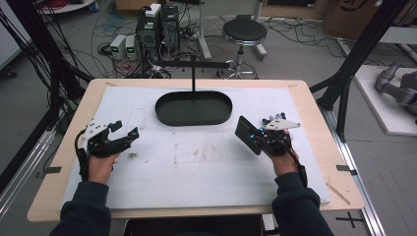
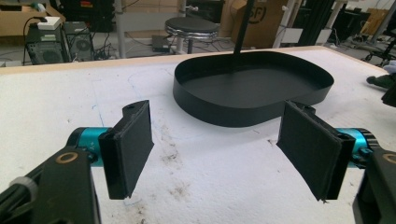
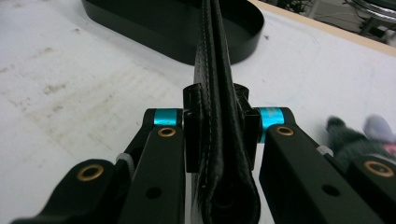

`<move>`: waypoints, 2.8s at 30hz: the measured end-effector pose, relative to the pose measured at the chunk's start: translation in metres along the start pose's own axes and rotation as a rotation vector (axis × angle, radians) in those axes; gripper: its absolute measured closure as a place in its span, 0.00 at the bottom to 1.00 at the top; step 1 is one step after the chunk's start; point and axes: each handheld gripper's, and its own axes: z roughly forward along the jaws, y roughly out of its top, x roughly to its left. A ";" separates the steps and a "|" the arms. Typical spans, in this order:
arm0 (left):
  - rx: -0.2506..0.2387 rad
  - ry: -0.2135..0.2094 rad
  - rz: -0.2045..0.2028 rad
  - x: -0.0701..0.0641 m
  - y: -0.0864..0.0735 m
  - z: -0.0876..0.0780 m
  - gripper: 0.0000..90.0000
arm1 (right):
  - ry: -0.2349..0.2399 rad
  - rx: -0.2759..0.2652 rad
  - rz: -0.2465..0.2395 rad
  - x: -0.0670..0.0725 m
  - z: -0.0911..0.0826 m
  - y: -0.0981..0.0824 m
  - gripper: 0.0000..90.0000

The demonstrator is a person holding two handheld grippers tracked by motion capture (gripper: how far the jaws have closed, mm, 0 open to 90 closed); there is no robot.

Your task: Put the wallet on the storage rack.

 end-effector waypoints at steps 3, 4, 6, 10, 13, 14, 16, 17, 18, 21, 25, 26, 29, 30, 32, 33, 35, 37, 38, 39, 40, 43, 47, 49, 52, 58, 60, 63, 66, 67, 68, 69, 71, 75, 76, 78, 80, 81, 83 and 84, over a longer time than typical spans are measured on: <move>-0.002 0.001 -0.003 0.001 0.000 -0.001 0.29 | 0.011 -0.007 -0.003 0.002 0.006 0.009 0.87; -0.003 -0.001 -0.001 0.002 0.000 -0.001 0.29 | 0.015 -0.017 -0.006 0.003 0.009 0.013 0.87; -0.004 0.000 -0.003 0.002 0.000 -0.001 0.29 | 0.026 -0.034 -0.007 0.007 0.019 0.028 0.87; -0.005 -0.004 -0.007 0.002 0.000 -0.002 0.29 | 0.037 -0.054 -0.019 0.011 0.030 0.043 0.87; -0.004 -0.010 -0.007 0.002 0.000 -0.001 0.29 | 0.055 -0.059 -0.031 0.015 0.042 0.056 0.87; -0.004 -0.010 -0.006 0.002 0.000 -0.001 0.29 | 0.060 -0.064 -0.029 0.017 0.046 0.060 0.87; -0.008 -0.011 -0.007 0.002 0.000 -0.001 0.29 | 0.059 -0.057 -0.044 0.021 0.061 0.071 0.87; -0.011 -0.014 -0.009 0.002 0.000 -0.002 0.29 | 0.059 -0.057 -0.044 0.021 0.061 0.071 0.87; -0.013 -0.013 -0.008 0.002 0.000 -0.002 0.29 | 0.060 -0.060 -0.044 0.023 0.065 0.075 0.87; -0.015 -0.010 -0.006 0.003 0.000 -0.002 0.29 | 0.064 -0.062 -0.047 0.026 0.077 0.084 0.87; -0.013 -0.010 -0.005 0.003 0.000 -0.002 0.29 | 0.077 -0.069 -0.055 0.031 0.092 0.095 0.87; -0.012 -0.012 -0.005 0.003 0.000 -0.001 0.28 | 0.079 -0.065 -0.061 0.033 0.100 0.100 0.87; -0.021 -0.011 0.002 0.002 0.001 -0.001 0.28 | 0.073 -0.061 -0.070 0.036 0.108 0.105 0.87; -0.020 -0.010 0.007 0.002 0.001 -0.002 0.28 | 0.077 -0.061 -0.074 0.036 0.113 0.108 0.87; -0.021 -0.004 0.002 0.003 0.001 -0.002 0.28 | 0.076 -0.070 -0.061 0.038 0.120 0.112 0.87; -0.024 -0.006 -0.001 0.004 0.001 -0.002 0.28 | 0.080 -0.070 -0.060 0.038 0.124 0.113 0.87; -0.024 -0.004 -0.003 0.004 0.001 -0.002 0.28 | 0.071 -0.071 -0.066 0.041 0.132 0.116 0.87; -0.024 -0.005 -0.002 0.005 0.000 -0.002 0.28 | 0.070 -0.062 -0.065 0.043 0.140 0.118 0.87; -0.020 -0.005 -0.001 0.004 0.000 -0.002 0.28 | 0.072 -0.048 -0.061 0.043 0.145 0.120 0.87; -0.024 -0.006 -0.001 0.004 0.000 -0.001 0.28 | 0.068 -0.057 -0.062 0.045 0.148 0.121 0.87; -0.023 -0.006 -0.001 0.004 0.000 -0.001 0.28 | 0.061 -0.062 -0.046 0.047 0.156 0.123 0.87; -0.024 -0.004 -0.001 0.004 0.000 -0.002 0.28 | 0.059 -0.056 -0.036 0.049 0.164 0.125 0.87; -0.025 -0.006 -0.001 0.005 0.000 -0.002 0.28 | 0.070 -0.042 0.003 0.051 0.182 0.121 0.87; -0.021 -0.007 -0.001 0.004 0.000 -0.001 0.28 | 0.074 -0.038 0.021 0.051 0.185 0.120 0.87; -0.014 -0.008 0.008 0.003 0.000 -0.001 0.28 | 0.058 -0.018 0.043 0.049 0.193 0.114 0.87; -0.014 -0.001 0.003 0.005 0.000 -0.003 0.28 | -0.001 -0.001 0.080 0.038 0.195 0.109 0.65; -0.012 -0.002 0.004 0.005 0.000 -0.003 0.28 | -0.035 0.003 0.057 0.035 0.192 0.110 0.61; -0.009 -0.004 0.007 0.004 0.000 -0.003 0.28 | -0.100 0.034 0.009 0.032 0.188 0.111 0.53; -0.009 -0.004 0.007 0.004 0.000 -0.003 0.28 | -0.147 0.062 0.005 0.025 0.185 0.109 0.51; -0.009 -0.004 0.007 0.004 0.000 -0.002 0.28 | -0.157 0.069 0.006 0.023 0.184 0.108 0.51; -0.008 -0.003 0.007 0.004 0.000 -0.002 0.28 | -0.154 0.078 0.016 0.021 0.183 0.106 0.52; -0.007 -0.002 0.007 0.004 0.000 -0.002 0.28 | -0.146 0.090 0.016 0.019 0.184 0.105 0.52; -0.005 -0.003 0.007 0.004 0.000 -0.002 0.28 | -0.143 0.134 0.005 0.019 0.187 0.101 0.52; -0.008 0.000 0.007 0.005 0.000 -0.003 0.28 | -0.102 0.145 -0.003 0.025 0.193 0.100 0.51; -0.011 0.002 0.004 0.005 0.000 -0.003 0.28 | -0.103 0.131 -0.008 0.028 0.192 0.101 0.50; -0.011 0.000 0.005 0.005 0.000 -0.003 0.28 | -0.097 0.112 -0.016 0.029 0.188 0.104 0.47; -0.010 -0.002 0.005 0.005 0.000 -0.003 0.28 | -0.094 0.105 -0.028 0.027 0.181 0.106 0.44; -0.009 -0.003 0.008 0.005 0.000 -0.003 0.28 | -0.087 0.096 -0.030 0.026 0.175 0.105 0.44; -0.011 -0.010 0.005 0.005 0.000 -0.003 0.28 | -0.071 0.087 -0.019 0.021 0.166 0.103 0.40; -0.010 -0.011 0.002 0.005 0.000 -0.003 0.28 | -0.055 0.097 -0.015 0.018 0.161 0.103 0.36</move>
